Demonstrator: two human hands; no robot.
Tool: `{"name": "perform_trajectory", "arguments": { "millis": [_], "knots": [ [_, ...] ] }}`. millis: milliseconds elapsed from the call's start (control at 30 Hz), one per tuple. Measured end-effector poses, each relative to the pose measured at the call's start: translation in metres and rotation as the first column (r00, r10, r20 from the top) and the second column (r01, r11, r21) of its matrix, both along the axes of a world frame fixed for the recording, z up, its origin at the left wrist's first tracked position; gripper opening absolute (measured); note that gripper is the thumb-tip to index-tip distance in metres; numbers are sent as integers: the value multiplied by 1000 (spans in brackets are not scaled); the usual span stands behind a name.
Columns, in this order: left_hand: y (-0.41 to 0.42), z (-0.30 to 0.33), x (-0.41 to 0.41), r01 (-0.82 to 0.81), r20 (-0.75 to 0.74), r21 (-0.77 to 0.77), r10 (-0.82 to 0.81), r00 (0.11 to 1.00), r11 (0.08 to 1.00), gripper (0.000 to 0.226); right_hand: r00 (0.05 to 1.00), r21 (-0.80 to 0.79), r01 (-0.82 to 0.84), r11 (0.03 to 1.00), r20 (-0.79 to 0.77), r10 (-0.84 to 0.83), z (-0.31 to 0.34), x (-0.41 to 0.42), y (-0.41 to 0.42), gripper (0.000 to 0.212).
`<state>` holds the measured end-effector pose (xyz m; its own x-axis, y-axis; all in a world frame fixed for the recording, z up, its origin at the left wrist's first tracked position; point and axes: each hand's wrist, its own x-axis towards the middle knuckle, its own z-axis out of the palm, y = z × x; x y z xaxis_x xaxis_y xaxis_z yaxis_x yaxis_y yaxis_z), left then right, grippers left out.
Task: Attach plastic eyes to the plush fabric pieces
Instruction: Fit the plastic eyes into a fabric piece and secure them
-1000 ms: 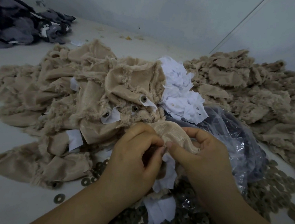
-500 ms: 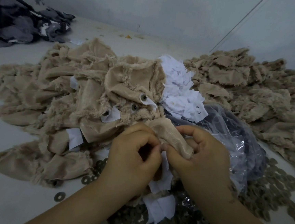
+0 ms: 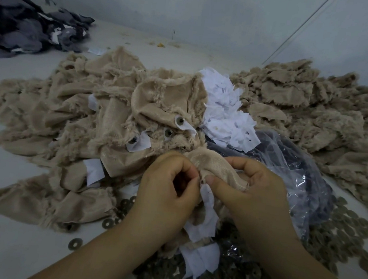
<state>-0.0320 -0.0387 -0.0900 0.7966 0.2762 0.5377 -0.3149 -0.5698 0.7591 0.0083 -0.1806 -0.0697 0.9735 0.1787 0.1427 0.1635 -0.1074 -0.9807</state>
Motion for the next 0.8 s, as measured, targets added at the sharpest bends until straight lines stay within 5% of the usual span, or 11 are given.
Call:
{"name": "perform_trajectory", "arguments": {
  "millis": [233, 400, 800],
  "knots": [
    [-2, 0, -4, 86, 193, 86, -101, 976, 993, 11, 998, 11, 11, 1000, -60, -10, 0, 3, -2, 20],
    [-3, 0, -1, 54, 127, 76, -63, 990, 996, 12, 997, 40, -23, 999, -77, 27, -1, 3, -2, 18],
    [5, 3, -1, 223, -36, -250, -239, 970, 942, 18, 931, 226, -136, 965, -304, 203, -4, 9, -6, 28]
  ]
}}
